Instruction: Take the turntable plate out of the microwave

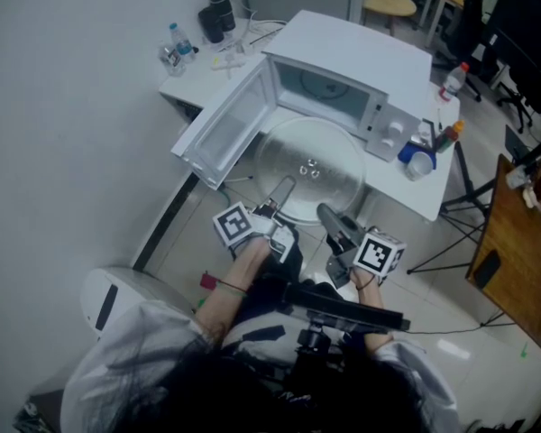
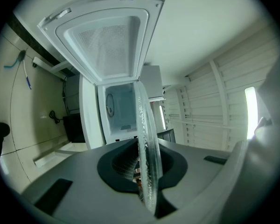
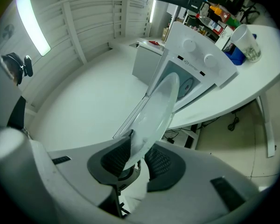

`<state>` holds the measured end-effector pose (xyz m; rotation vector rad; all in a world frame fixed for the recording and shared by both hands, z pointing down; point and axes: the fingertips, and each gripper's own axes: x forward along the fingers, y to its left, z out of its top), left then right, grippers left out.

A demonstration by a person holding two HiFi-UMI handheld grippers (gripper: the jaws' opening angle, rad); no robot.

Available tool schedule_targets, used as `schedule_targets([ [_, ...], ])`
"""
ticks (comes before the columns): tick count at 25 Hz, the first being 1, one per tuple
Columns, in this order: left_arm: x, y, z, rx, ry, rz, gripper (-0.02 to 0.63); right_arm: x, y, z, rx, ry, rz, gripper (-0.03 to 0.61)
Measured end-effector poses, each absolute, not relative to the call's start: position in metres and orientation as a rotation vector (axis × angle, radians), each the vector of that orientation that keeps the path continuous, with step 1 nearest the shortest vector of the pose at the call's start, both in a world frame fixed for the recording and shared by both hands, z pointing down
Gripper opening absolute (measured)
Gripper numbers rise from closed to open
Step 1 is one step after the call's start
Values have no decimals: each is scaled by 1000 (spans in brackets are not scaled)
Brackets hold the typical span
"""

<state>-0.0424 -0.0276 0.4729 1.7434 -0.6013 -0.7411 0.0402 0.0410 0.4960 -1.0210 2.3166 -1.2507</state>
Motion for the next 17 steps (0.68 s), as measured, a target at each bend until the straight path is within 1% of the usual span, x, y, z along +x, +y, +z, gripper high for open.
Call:
schedule_targets([
  [17,-37,-32,473,1721,-607,-753,13,46,36,493,-1005,2326,-1238,97],
])
